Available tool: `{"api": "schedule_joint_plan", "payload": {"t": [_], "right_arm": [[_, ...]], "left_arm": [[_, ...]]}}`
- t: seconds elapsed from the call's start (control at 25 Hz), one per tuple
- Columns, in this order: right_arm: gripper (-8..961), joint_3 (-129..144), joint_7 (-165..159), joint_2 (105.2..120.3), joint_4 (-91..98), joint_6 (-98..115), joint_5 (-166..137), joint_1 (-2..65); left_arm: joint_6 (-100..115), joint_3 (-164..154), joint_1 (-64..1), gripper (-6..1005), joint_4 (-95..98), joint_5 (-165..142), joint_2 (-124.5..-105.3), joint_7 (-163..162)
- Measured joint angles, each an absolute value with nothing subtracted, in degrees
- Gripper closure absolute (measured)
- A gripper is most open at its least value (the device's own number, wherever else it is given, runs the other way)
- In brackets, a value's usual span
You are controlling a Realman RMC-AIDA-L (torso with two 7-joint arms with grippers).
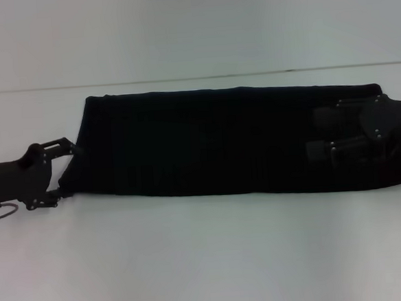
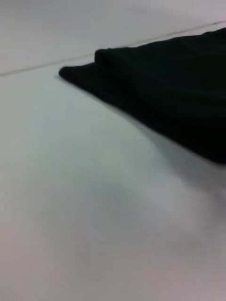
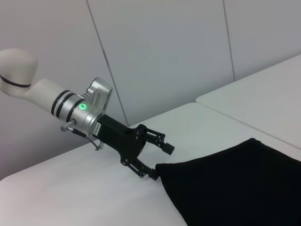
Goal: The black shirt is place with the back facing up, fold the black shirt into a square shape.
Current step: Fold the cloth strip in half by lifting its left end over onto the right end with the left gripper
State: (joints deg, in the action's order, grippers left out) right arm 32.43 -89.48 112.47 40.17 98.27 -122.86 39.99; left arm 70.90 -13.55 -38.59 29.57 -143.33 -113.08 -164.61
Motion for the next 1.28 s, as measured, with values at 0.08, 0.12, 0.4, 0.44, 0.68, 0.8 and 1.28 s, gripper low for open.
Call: {"api": "schedule_joint_plan", "payload": {"t": [0.08, 0.12, 0.4, 0.44, 0.68, 0.8, 1.28], "right_arm": [[36, 32.4, -89.5, 112.43, 40.2, 98.3, -122.9, 40.0], [36, 32.4, -89.5, 112.41, 40.2, 98.3, -122.9, 40.0], [36, 32.4, -89.6, 112.29, 40.2, 98.2, -122.9, 40.0], [36, 32.4, -89.6, 112.29, 40.2, 98.2, -122.9, 40.0], [36, 32.4, -89.6, 112.31, 40.2, 98.0, -122.9, 40.0], [36, 32.4, -89.6, 112.30, 40.2, 98.0, -122.9, 40.0], [37, 32.4, -89.7, 112.40, 40.2, 97.8, -122.9, 40.0]], "left_arm": [[71.2, -13.6, -38.4, 115, 29.8, -142.9, -113.05, -164.5], [71.3, -13.6, -38.4, 115, 29.9, -142.9, -113.00, -164.5], [72.7, -13.6, -37.3, 115, 30.6, -142.8, -112.91, -164.4], [72.9, -13.6, -37.2, 116, 30.6, -142.8, -112.94, -164.4], [73.3, -14.0, -36.9, 116, 30.3, -142.8, -113.32, -164.4], [73.0, -14.3, -36.9, 115, 29.8, -142.8, -113.46, -164.3], [69.6, -14.3, -37.2, 115, 29.3, -142.9, -113.62, -164.3]]}}
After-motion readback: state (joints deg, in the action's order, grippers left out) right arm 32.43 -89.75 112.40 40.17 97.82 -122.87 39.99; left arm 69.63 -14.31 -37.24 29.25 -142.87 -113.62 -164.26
